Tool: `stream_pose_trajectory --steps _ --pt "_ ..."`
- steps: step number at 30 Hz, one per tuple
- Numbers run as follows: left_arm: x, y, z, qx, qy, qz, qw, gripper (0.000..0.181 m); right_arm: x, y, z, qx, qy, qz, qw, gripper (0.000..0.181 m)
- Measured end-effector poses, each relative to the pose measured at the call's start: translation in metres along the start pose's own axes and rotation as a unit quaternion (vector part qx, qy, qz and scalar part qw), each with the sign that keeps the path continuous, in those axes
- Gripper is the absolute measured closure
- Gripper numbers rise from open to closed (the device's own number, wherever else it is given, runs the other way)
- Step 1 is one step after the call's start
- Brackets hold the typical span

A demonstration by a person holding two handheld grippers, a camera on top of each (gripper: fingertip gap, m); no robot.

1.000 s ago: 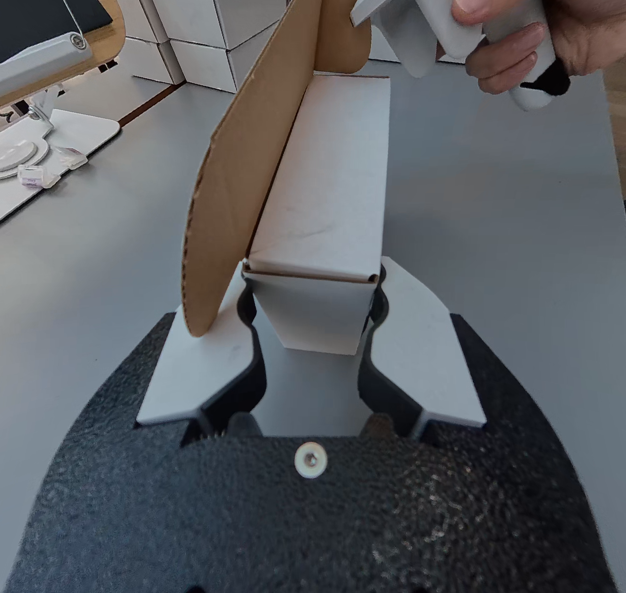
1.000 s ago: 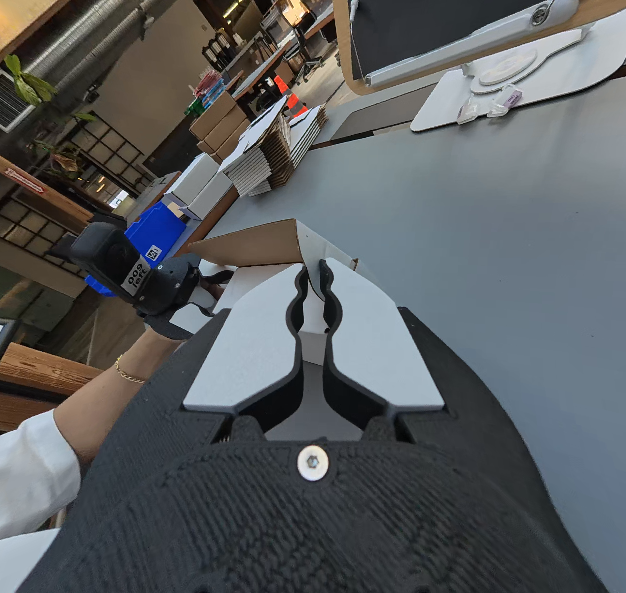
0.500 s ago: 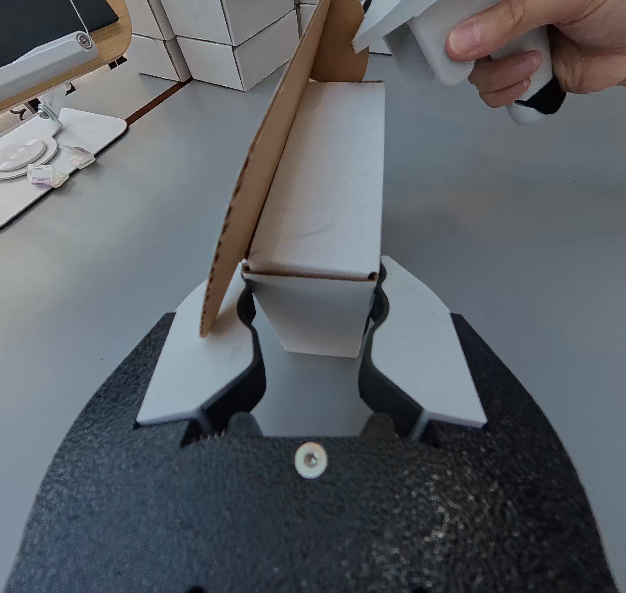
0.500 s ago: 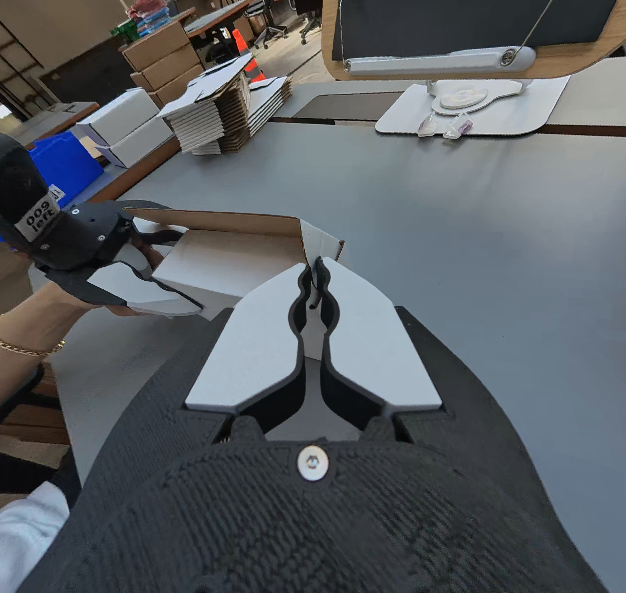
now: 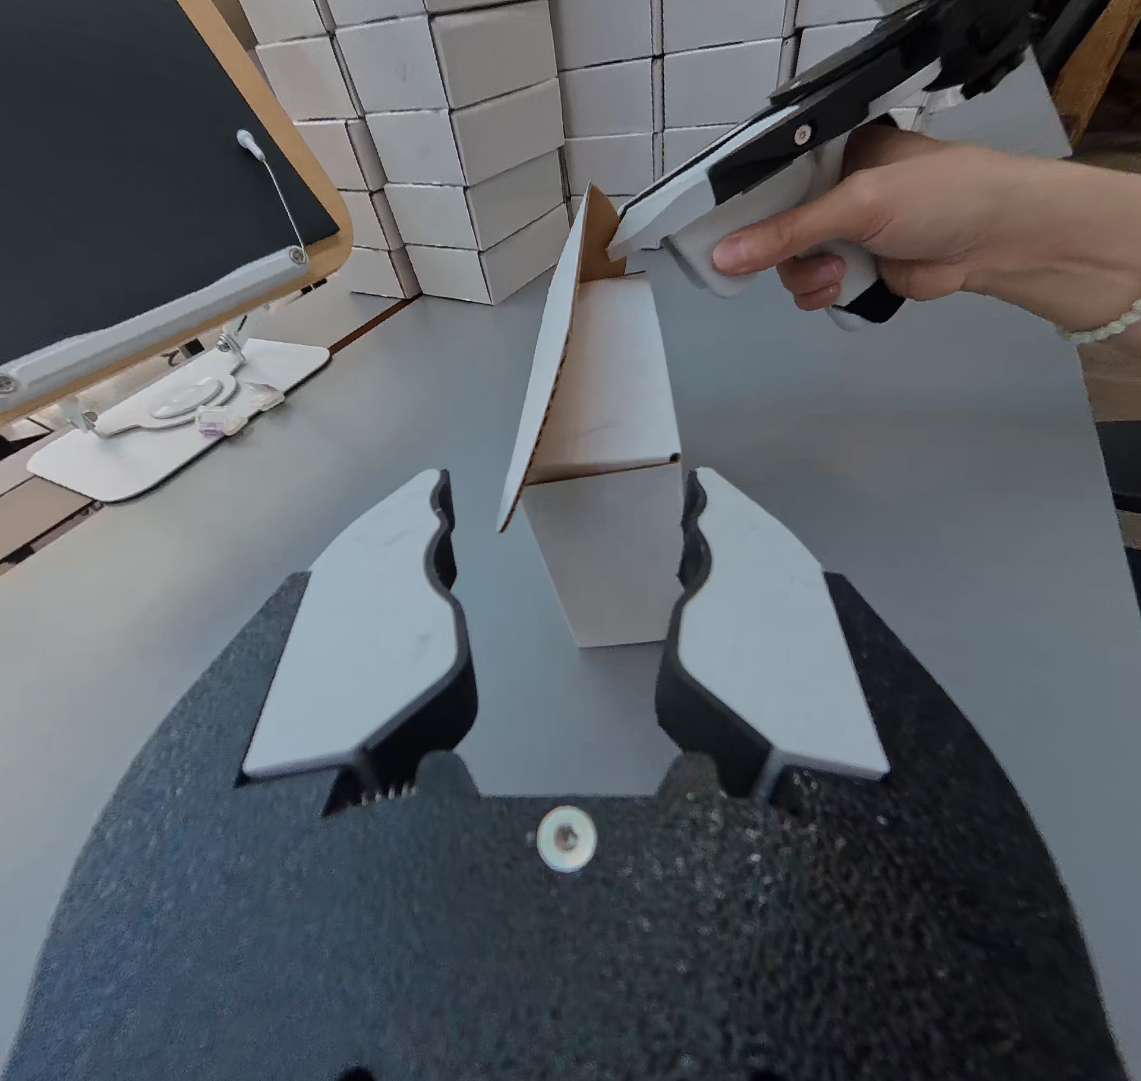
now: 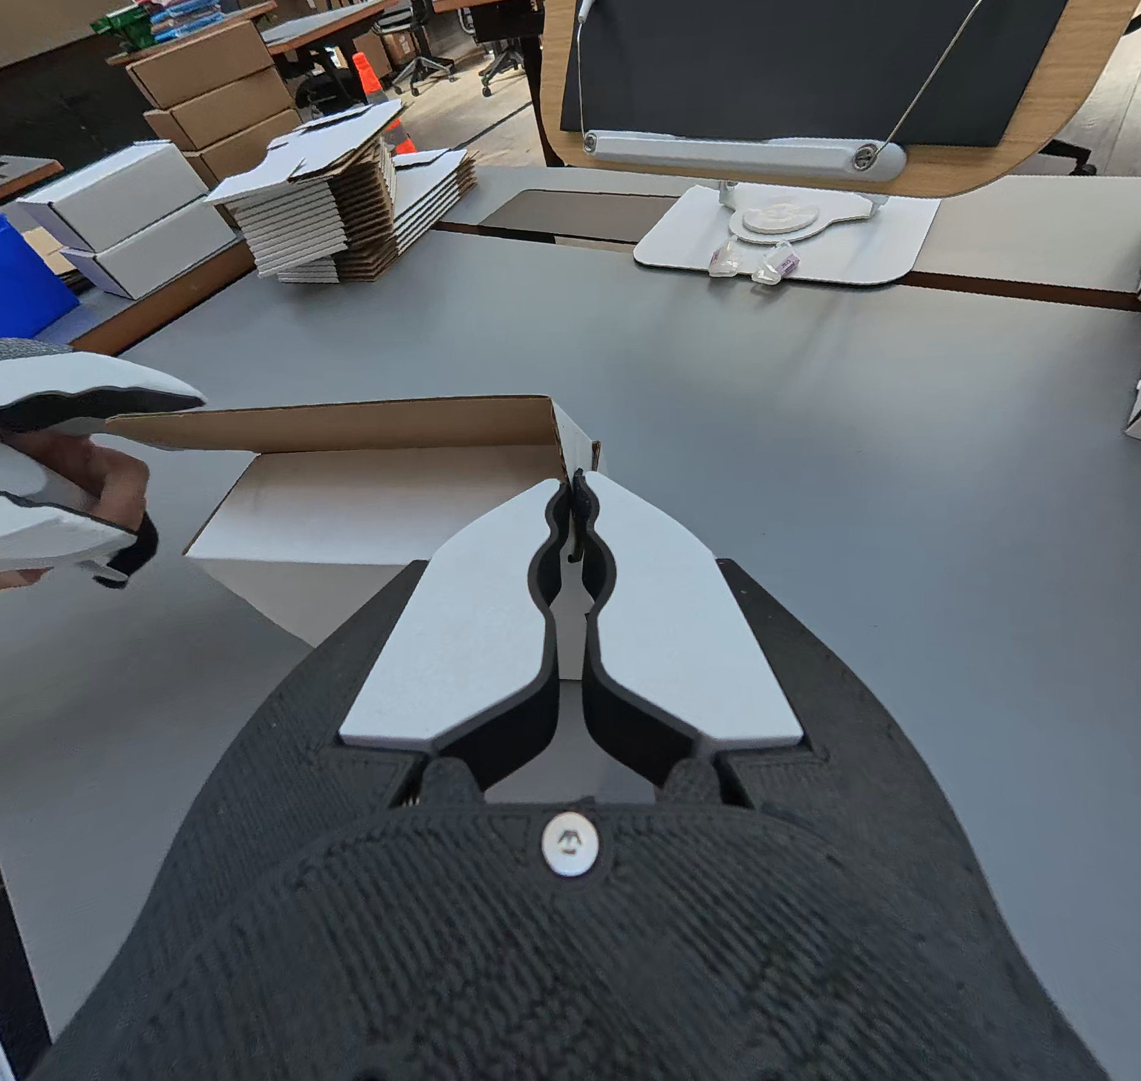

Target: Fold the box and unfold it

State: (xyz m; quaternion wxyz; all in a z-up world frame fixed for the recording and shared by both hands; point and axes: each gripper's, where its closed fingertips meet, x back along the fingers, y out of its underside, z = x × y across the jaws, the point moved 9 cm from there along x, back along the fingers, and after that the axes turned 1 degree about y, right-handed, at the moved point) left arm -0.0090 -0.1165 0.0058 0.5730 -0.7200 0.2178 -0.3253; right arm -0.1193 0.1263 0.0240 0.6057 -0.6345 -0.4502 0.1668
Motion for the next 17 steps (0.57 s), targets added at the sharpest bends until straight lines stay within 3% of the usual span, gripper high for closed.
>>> stream_pose_trajectory --steps 4,10,13,17 --pt "0.019 -0.014 0.003 -0.045 -0.023 0.026 0.998 0.138 -0.002 0.000 -0.002 0.001 -0.003 0.003 1.000 0.180" --pt "0.018 -0.017 0.002 -0.076 -0.038 0.012 0.996 0.167 -0.003 -0.001 0.000 -0.003 -0.008 0.002 1.000 0.180" --pt "0.017 -0.014 0.001 -0.073 -0.046 0.010 0.996 0.178 -0.004 -0.001 -0.001 -0.002 -0.009 0.002 1.000 0.180" --pt "0.017 -0.012 -0.001 -0.054 -0.049 0.019 0.997 0.178 -0.004 0.000 -0.002 -0.002 -0.007 0.005 1.000 0.180"
